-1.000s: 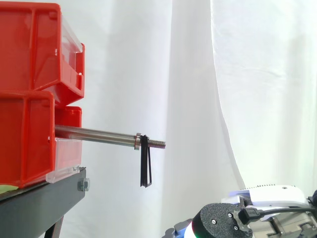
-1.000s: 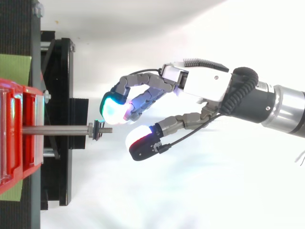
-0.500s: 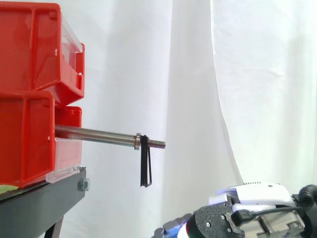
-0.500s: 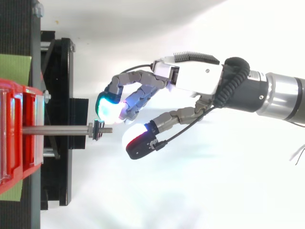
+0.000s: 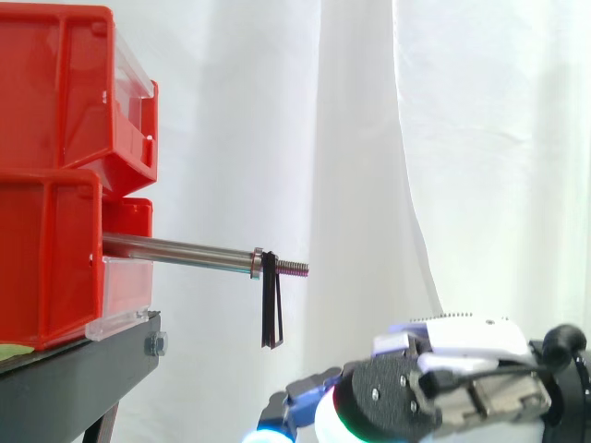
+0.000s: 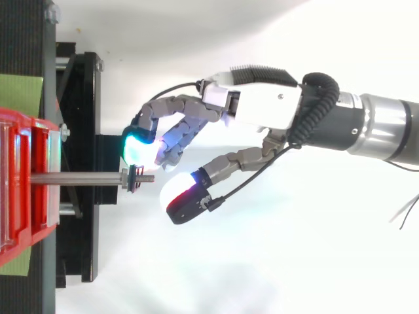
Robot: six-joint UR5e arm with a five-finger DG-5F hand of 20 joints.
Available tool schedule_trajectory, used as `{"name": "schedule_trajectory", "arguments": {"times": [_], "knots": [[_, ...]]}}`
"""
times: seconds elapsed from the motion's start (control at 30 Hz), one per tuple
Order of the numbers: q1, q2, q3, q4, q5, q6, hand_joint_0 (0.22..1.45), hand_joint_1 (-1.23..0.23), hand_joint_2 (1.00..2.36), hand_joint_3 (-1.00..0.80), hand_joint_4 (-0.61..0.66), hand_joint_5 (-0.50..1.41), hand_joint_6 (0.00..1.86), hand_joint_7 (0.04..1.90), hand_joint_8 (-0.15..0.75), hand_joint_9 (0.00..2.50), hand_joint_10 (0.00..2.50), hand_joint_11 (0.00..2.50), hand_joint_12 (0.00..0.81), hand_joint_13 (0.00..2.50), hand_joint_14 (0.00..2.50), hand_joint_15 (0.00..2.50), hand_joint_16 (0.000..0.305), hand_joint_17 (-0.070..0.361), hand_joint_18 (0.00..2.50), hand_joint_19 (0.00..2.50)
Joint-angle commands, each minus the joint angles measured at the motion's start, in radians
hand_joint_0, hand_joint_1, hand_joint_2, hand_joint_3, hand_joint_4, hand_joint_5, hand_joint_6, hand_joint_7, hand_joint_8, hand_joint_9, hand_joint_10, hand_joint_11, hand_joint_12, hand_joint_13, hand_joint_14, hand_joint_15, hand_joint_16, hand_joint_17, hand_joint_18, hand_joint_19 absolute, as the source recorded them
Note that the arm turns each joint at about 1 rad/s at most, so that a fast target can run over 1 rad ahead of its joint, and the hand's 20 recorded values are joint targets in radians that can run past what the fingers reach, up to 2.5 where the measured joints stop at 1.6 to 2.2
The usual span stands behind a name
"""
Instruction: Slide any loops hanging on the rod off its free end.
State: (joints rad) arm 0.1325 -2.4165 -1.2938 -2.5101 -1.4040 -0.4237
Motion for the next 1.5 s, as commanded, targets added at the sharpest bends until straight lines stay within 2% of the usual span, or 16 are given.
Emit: {"name": "schedule_trajectory", "arguments": {"times": [0.0, 0.03, 0.33, 0.53, 0.8, 0.87, 1.13, 1.23, 1.47], "knots": [[-0.004, -0.039, 0.013, 0.056, -0.024, -0.009, 0.57, -0.67, 1.00, -0.48, 0.24, -0.15, 0.50, 1.11, 0.284, 0.89, 0.01, 0.40, 0.282, 1.08, 0.01, 0.31, 0.041, 0.093, 0.98, 0.44], [-0.007, -0.044, 0.018, 0.073, -0.041, 0.000, 0.57, -0.67, 1.00, -0.48, 0.24, -0.15, 0.50, 1.11, 0.285, 0.89, 0.01, 0.40, 0.281, 1.08, 0.01, 0.31, 0.041, 0.092, 0.98, 0.44], [-0.013, -0.043, 0.019, 0.070, -0.059, -0.003, 0.57, -0.67, 1.00, -0.48, 0.24, -0.15, 0.50, 1.13, 0.284, 0.89, 0.01, 0.41, 0.283, 1.10, 0.01, 0.32, 0.041, 0.093, 0.99, 0.45], [-0.016, -0.043, 0.027, 0.070, -0.084, -0.053, 0.57, -0.67, 1.00, -0.47, 0.24, -0.15, 0.50, 1.14, 0.287, 0.90, 0.01, 0.40, 0.281, 1.11, 0.01, 0.33, 0.041, 0.093, 1.00, 0.46], [-0.033, -0.043, 0.050, 0.063, -0.092, -0.060, 0.57, -0.68, 1.00, -0.48, 0.23, -0.14, 0.50, 1.16, 0.287, 0.90, 0.01, 0.40, 0.281, 1.12, 0.01, 0.33, 0.042, 0.093, 1.01, 0.46], [-0.037, -0.043, 0.057, 0.060, -0.105, -0.072, 0.57, -0.68, 1.00, -0.48, 0.23, -0.14, 0.50, 1.16, 0.288, 0.90, 0.01, 0.40, 0.281, 1.12, 0.01, 0.33, 0.041, 0.093, 1.02, 0.47], [-0.039, -0.043, 0.057, 0.063, -0.116, -0.092, 0.57, -0.68, 1.00, -0.49, 0.24, -0.14, 0.50, 1.17, 0.293, 0.90, 0.01, 0.41, 0.281, 1.12, 0.01, 0.34, 0.042, 0.095, 1.03, 0.47], [-0.039, -0.043, 0.070, 0.059, -0.121, -0.098, 0.56, -0.67, 1.00, -0.50, 0.24, -0.14, 0.50, 1.17, 0.293, 0.91, 0.01, 0.41, 0.282, 1.12, 0.01, 0.34, 0.042, 0.095, 1.03, 0.47], [-0.039, -0.043, 0.080, 0.059, -0.147, -0.118, 0.55, -0.63, 1.00, -0.50, 0.23, -0.14, 0.50, 1.18, 0.294, 0.92, 0.01, 0.41, 0.280, 1.13, 0.01, 0.34, 0.043, 0.096, 1.04, 0.47]]}}
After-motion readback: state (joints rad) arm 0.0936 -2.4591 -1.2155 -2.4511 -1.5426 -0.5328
